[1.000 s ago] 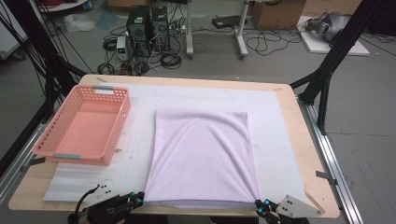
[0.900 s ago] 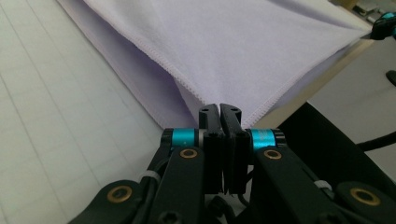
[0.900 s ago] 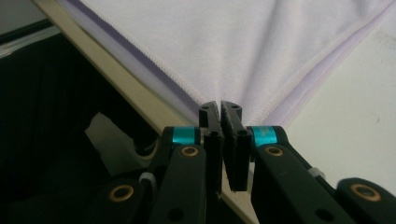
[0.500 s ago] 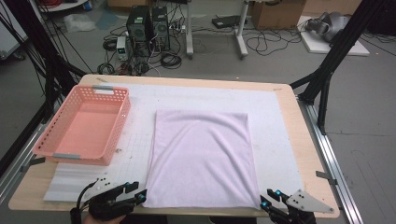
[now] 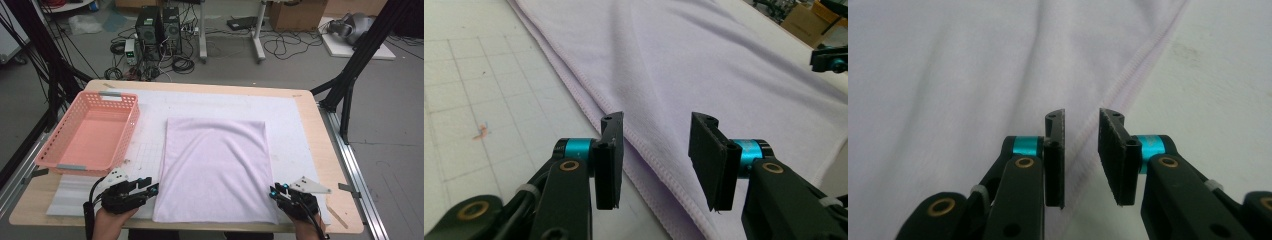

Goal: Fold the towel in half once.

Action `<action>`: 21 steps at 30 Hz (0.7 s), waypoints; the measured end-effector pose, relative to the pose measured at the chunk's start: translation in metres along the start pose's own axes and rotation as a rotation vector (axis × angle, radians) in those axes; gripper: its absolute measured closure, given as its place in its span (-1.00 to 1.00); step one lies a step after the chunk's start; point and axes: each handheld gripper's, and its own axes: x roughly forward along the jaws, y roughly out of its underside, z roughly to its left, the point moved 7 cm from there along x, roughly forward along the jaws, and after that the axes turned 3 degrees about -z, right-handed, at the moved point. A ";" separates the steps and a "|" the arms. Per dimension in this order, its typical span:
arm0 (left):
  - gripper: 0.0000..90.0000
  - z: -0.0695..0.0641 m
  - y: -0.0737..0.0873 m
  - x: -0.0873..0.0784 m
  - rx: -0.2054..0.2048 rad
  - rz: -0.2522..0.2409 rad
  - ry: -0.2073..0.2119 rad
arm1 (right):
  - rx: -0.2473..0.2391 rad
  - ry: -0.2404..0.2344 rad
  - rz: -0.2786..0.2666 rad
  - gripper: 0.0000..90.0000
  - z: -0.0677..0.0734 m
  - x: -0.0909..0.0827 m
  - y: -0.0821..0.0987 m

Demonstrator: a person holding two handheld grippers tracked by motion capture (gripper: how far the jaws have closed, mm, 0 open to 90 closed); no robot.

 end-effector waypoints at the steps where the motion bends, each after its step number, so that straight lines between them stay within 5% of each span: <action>1: 0.28 0.001 -0.001 0.002 0.000 0.002 0.001 | 0.002 -0.006 0.009 0.61 0.001 0.005 -0.002; 3: 0.28 0.004 -0.003 0.006 0.002 0.004 -0.003 | -0.013 0.012 0.050 0.61 0.000 0.016 -0.001; 6: 0.28 0.009 -0.006 0.012 0.000 0.007 -0.002 | -0.001 -0.015 0.068 0.92 -0.002 0.018 -0.001; 8: 0.28 0.011 -0.010 0.015 -0.002 0.003 -0.001 | -0.074 0.045 0.103 0.94 -0.006 0.012 -0.002; 10: 0.29 0.014 -0.014 0.020 0.005 0.005 0.000 | -0.061 0.061 0.107 0.93 -0.010 0.007 -0.002; 13: 0.30 0.018 -0.018 0.030 0.017 0.016 -0.006 | -0.063 0.035 0.127 0.85 -0.011 0.008 -0.002; 15: 0.33 0.021 -0.020 0.035 0.021 0.024 -0.008 | -0.080 0.031 0.120 0.60 -0.010 0.011 -0.005; 21: 0.39 0.033 -0.025 0.058 0.033 0.075 -0.043 | -0.081 0.034 0.046 0.49 -0.018 0.016 -0.021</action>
